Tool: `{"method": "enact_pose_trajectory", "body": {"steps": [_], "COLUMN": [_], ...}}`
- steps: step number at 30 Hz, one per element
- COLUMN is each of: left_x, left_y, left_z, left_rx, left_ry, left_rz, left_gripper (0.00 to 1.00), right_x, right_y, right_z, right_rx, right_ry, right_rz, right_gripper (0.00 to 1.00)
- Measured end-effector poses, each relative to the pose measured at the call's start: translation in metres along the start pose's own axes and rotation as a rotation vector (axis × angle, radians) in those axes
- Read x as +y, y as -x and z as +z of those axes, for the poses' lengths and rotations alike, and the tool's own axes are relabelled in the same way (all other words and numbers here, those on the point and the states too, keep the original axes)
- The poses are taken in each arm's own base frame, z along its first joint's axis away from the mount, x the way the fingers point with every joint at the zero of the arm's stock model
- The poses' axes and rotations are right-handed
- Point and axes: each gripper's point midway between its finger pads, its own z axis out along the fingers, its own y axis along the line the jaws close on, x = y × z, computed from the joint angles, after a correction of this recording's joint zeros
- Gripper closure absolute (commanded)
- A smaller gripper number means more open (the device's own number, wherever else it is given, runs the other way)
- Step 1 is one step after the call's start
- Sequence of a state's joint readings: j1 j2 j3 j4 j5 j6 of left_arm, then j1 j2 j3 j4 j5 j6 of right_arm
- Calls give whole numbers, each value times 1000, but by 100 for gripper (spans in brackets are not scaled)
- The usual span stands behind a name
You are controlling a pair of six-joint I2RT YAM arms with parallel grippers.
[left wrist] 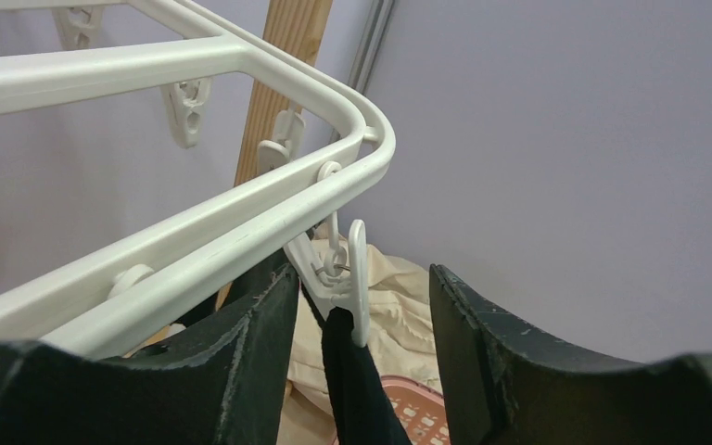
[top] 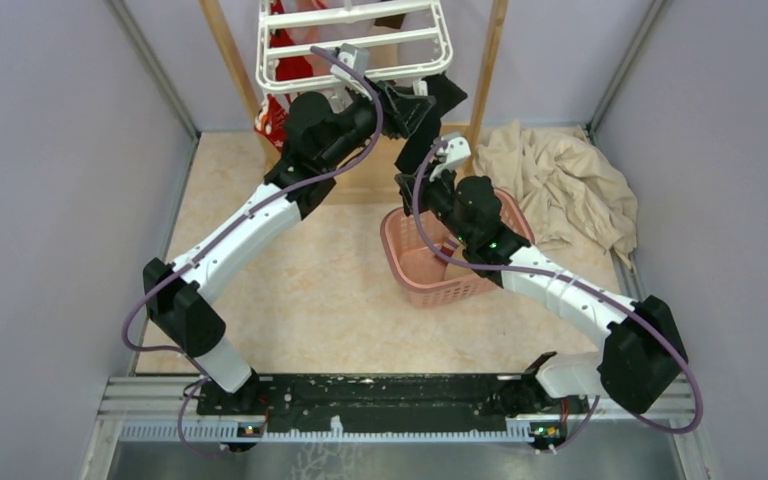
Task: Remove the socks clipped to the hanger
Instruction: Remove the sock from the hanger.
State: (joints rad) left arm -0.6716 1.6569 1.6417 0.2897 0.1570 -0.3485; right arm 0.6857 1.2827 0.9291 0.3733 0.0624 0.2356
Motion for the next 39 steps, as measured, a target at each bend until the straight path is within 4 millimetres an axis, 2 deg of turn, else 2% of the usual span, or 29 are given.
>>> {"method": "enact_pose_trajectory", "body": {"steps": [5, 14, 23, 33, 39], "left_x": [1, 5, 9, 8, 10], "left_y": [4, 1, -4, 2, 7], "left_z": [0, 4, 10, 11, 11], "left_rx": [-15, -19, -20, -44, -58], "left_ry": [0, 2, 4, 1, 4], "left_rz": [4, 2, -17, -31, -31], "left_gripper": [51, 48, 55, 72, 78], "right_x": [1, 6, 8, 14, 16], "right_y": [0, -1, -2, -4, -10], "right_z": [0, 0, -1, -1, -3], "right_rx": [0, 3, 4, 8, 25], "right_ry": [1, 14, 17, 29, 33], "right_rz": [0, -5, -9, -18, -27], "right_gripper": [100, 100, 100, 100, 100]}}
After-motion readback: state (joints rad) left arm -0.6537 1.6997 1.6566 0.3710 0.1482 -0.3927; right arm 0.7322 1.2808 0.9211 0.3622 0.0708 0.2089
